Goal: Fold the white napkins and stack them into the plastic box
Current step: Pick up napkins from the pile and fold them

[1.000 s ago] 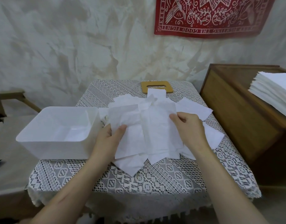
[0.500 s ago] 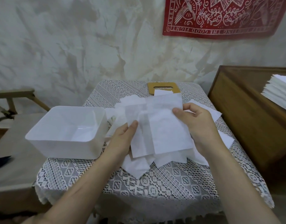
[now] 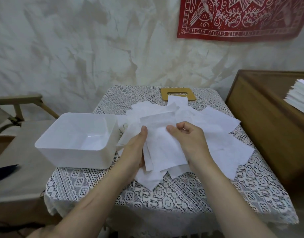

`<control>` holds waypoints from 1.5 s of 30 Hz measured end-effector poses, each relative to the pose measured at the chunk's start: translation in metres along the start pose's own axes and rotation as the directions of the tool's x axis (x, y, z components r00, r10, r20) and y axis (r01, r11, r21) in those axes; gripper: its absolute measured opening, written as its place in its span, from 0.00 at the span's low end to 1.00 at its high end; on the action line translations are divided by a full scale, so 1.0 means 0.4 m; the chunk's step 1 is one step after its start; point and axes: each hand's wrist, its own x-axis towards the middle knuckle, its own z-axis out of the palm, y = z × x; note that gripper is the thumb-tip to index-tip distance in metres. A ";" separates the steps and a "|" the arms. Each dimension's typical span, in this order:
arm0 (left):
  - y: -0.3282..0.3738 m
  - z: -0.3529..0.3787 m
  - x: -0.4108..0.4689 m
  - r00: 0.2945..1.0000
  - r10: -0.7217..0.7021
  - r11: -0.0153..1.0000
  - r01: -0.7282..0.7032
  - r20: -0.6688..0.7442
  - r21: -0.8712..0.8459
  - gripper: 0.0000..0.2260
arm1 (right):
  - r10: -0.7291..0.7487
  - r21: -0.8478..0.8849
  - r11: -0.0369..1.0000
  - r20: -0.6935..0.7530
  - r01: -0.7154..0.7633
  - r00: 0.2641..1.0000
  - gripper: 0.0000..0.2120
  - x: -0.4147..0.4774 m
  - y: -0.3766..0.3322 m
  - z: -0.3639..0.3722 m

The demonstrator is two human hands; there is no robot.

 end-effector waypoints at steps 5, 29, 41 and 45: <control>-0.002 -0.002 -0.011 0.997 0.073 0.997 -0.073 0.021 0.013 0.27 | 0.089 0.076 0.993 0.018 -0.090 0.996 0.06 -0.007 -0.002 0.013; 0.006 0.008 -0.018 0.996 0.090 0.996 -0.090 -0.028 0.010 0.26 | 0.089 0.096 0.991 0.007 -0.089 0.996 0.06 0.002 -0.014 0.010; 0.007 -0.007 -0.015 0.991 0.129 0.991 -0.129 0.027 0.025 0.16 | -0.159 -0.198 0.968 -0.010 0.154 0.987 0.07 0.014 0.009 0.003; 0.009 -0.017 -0.014 0.991 0.122 0.992 -0.123 0.047 0.027 0.15 | -0.096 -0.184 0.978 0.012 0.097 0.995 0.08 0.014 0.013 0.004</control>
